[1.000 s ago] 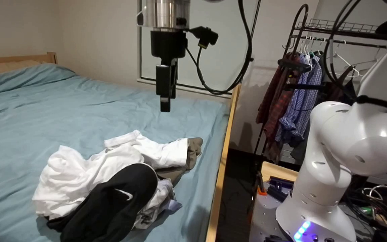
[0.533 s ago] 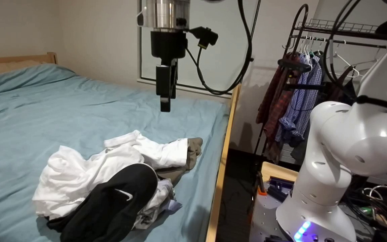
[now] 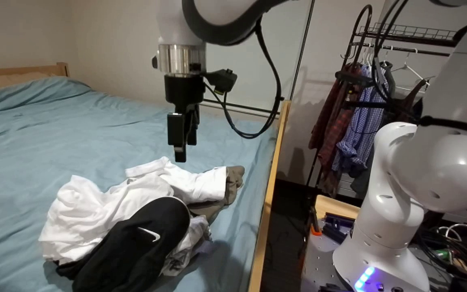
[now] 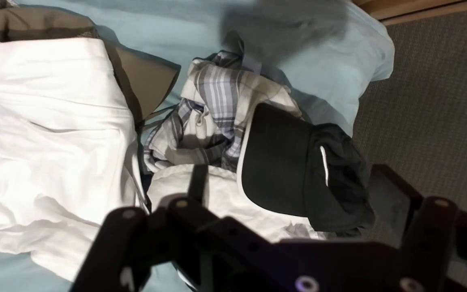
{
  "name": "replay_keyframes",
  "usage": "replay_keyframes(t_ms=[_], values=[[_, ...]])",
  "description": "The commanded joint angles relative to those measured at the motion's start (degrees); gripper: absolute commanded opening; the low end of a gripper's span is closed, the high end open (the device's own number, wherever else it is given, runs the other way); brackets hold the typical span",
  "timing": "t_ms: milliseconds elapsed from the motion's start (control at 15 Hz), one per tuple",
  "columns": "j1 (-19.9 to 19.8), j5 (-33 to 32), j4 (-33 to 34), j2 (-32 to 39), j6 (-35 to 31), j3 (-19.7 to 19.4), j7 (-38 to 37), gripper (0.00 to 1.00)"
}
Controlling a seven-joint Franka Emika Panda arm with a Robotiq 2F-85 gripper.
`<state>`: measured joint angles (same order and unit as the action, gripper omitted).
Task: Move the black cap to the right
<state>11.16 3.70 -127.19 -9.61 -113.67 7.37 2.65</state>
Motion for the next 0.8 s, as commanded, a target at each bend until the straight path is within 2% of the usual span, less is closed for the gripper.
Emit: replay_keyframes(t_ms=[0,467,733], values=[[-0.74,5.23,-1.81,3.37,-6.56,-0.55,3.2,1.0],[-2.0,18.35,-5.72,9.96,-13.01,-1.66,13.39,1.0],[-2.92,19.71,-5.25,13.91,-14.98,-1.23,18.25,1.0]])
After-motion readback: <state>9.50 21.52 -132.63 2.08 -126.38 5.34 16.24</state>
